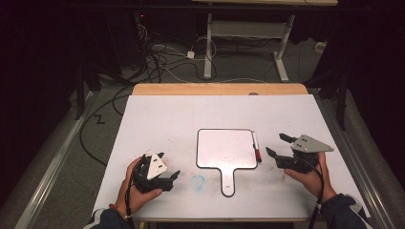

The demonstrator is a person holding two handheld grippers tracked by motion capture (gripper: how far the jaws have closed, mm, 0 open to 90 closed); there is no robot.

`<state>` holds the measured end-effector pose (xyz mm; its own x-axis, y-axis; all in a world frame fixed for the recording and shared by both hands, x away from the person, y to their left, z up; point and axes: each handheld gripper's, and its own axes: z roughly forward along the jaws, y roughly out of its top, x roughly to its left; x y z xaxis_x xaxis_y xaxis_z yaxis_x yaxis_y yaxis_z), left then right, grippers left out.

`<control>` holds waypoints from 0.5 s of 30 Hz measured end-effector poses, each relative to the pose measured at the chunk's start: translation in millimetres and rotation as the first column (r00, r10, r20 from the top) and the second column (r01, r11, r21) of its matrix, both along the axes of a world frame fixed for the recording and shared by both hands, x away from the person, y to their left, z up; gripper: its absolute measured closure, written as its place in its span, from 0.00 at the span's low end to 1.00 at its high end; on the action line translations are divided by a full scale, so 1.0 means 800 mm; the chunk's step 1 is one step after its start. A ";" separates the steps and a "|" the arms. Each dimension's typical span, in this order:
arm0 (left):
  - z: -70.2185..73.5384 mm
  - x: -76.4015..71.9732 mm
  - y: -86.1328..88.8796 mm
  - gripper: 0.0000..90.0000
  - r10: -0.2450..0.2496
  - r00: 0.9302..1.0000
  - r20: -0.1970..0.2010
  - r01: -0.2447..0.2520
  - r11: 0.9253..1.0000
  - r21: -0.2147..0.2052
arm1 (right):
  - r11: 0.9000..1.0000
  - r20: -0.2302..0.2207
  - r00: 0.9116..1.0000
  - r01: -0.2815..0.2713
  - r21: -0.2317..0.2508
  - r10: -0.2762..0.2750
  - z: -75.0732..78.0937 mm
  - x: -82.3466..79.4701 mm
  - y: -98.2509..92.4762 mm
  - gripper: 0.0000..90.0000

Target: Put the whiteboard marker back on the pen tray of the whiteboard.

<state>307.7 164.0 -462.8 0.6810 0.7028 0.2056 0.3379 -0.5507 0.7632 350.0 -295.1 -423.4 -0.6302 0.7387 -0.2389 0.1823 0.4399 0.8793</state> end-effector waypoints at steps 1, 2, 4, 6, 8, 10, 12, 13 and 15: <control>-0.001 0.001 0.001 0.21 0.005 1.000 0.003 -0.005 1.000 0.003 | 1.000 0.013 1.000 0.005 0.006 -0.006 0.001 -0.006 -0.004 0.29; -0.001 0.002 0.002 0.20 0.008 1.000 0.005 -0.008 1.000 0.009 | 1.000 0.018 1.000 0.013 0.021 -0.014 0.001 -0.012 -0.007 0.29; -0.002 0.005 0.005 0.20 0.004 1.000 0.005 -0.004 1.000 0.002 | 0.999 0.035 0.999 0.029 0.031 -0.030 0.000 -0.022 -0.014 0.26; -0.003 0.005 0.008 0.20 0.010 1.000 0.010 -0.010 1.000 0.002 | 0.999 0.044 0.998 0.046 0.025 -0.047 -0.002 -0.032 -0.019 0.26; -0.003 0.005 0.009 0.20 0.009 1.000 0.016 -0.009 1.000 -0.002 | 0.997 0.054 0.996 0.064 0.042 -0.066 -0.003 -0.043 -0.025 0.25; -0.002 0.003 0.009 0.20 0.011 1.000 0.029 -0.011 1.000 0.003 | 0.997 0.058 0.995 0.075 0.032 -0.077 -0.006 -0.053 -0.029 0.24; -0.002 0.002 0.008 0.20 0.004 1.000 0.031 -0.004 1.000 0.008 | 0.996 0.064 0.994 0.085 0.021 -0.087 -0.009 -0.060 -0.031 0.24; -0.002 0.001 0.008 0.20 0.004 1.000 0.031 -0.004 1.000 0.009 | 0.996 0.064 0.994 0.086 0.018 -0.087 -0.010 -0.063 -0.032 0.24; -0.002 0.001 0.007 0.20 -0.002 1.000 0.030 0.002 1.000 0.011 | 0.996 0.068 0.994 0.088 0.003 -0.088 -0.013 -0.065 -0.033 0.24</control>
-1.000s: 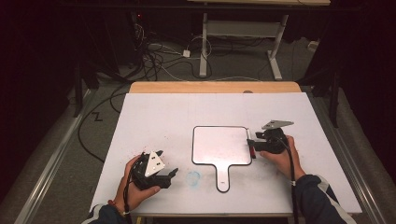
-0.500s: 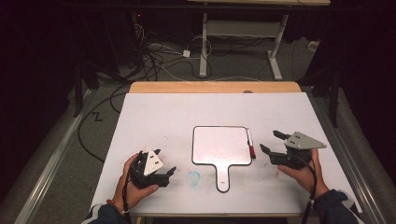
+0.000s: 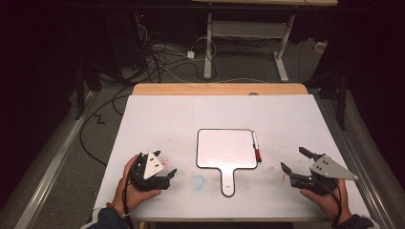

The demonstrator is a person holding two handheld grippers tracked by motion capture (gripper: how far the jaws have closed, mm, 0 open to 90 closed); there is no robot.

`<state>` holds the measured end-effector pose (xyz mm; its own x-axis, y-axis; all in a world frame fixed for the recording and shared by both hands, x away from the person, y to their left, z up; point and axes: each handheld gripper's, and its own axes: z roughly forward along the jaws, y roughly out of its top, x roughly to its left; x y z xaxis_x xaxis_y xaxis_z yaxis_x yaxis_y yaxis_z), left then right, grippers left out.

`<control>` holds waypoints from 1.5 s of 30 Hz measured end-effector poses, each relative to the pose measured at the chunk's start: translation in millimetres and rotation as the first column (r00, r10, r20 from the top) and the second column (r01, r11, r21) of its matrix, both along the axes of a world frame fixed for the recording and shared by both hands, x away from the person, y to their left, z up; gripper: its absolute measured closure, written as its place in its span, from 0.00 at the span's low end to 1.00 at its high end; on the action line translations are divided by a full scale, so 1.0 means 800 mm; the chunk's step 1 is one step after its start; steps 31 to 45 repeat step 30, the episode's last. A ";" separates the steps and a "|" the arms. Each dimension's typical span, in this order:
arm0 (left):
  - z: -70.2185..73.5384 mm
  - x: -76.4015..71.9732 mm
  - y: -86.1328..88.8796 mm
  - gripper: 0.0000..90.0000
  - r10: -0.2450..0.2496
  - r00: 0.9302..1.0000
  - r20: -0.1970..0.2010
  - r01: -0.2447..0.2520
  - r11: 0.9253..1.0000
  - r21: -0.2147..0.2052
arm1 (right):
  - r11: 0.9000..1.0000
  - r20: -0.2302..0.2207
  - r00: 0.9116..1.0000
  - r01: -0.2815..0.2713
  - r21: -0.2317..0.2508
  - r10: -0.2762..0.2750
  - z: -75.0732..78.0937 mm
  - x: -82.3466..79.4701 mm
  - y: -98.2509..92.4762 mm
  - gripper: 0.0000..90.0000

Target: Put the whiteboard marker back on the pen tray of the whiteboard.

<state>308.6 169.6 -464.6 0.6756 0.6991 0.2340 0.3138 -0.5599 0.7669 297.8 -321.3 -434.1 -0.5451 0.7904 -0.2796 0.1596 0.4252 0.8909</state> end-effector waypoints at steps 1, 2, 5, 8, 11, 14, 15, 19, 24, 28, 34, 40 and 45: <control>0.000 0.000 0.000 0.20 -0.002 1.000 0.000 0.002 1.000 0.003 | 1.000 0.003 1.000 0.008 -0.020 -0.008 -0.001 0.000 0.001 0.24; 0.000 0.000 -0.001 0.20 -0.002 1.000 0.001 0.002 1.000 0.002 | 1.000 0.005 1.000 0.009 -0.023 -0.009 -0.002 0.001 0.001 0.25; 0.000 0.000 -0.001 0.20 -0.002 1.000 0.000 0.002 1.000 0.005 | 1.000 0.004 1.000 0.007 -0.022 -0.007 -0.003 0.003 0.001 0.25; 0.000 0.001 0.000 0.20 0.001 1.000 0.002 -0.001 1.000 0.002 | 1.000 -0.003 1.000 0.007 -0.015 -0.007 -0.004 0.004 0.000 0.26; 0.000 0.001 0.000 0.20 0.011 1.000 0.002 -0.011 1.000 0.001 | 1.000 -0.002 1.000 0.011 -0.022 -0.011 -0.005 0.006 0.001 0.26; 0.000 -0.001 0.001 0.20 0.018 1.000 0.003 -0.018 1.000 0.005 | 0.999 -0.008 1.000 0.020 -0.027 -0.020 -0.005 0.006 0.001 0.26; 0.000 -0.001 0.001 0.20 0.017 1.000 0.003 -0.017 1.000 0.007 | 0.999 -0.006 1.000 0.018 -0.031 -0.018 -0.005 0.006 0.001 0.26; -0.001 0.000 -0.001 0.20 0.019 1.000 0.003 -0.019 1.000 0.025 | 0.999 0.004 1.000 0.013 -0.041 -0.013 -0.005 0.006 0.003 0.26; -0.003 0.004 -0.002 0.20 0.019 1.000 -0.005 -0.019 0.999 0.027 | 0.998 0.001 1.000 0.012 -0.060 -0.012 -0.008 0.007 0.003 0.25; -0.005 0.009 -0.005 0.20 0.019 1.000 -0.010 -0.019 0.999 0.035 | 0.998 -0.002 1.000 0.020 -0.067 -0.020 -0.010 0.012 0.000 0.25; -0.005 0.010 -0.006 0.20 0.016 1.000 -0.012 -0.016 0.999 0.034 | 0.997 -0.010 1.000 0.023 -0.073 -0.024 -0.012 0.014 -0.002 0.25; -0.005 0.010 -0.006 0.20 0.016 1.000 -0.012 -0.016 0.999 0.034 | 0.997 -0.010 1.000 0.023 -0.073 -0.024 -0.012 0.014 -0.002 0.25; -0.005 0.010 -0.006 0.20 0.016 1.000 -0.012 -0.016 0.999 0.034 | 0.997 -0.010 1.000 0.023 -0.073 -0.024 -0.012 0.014 -0.002 0.25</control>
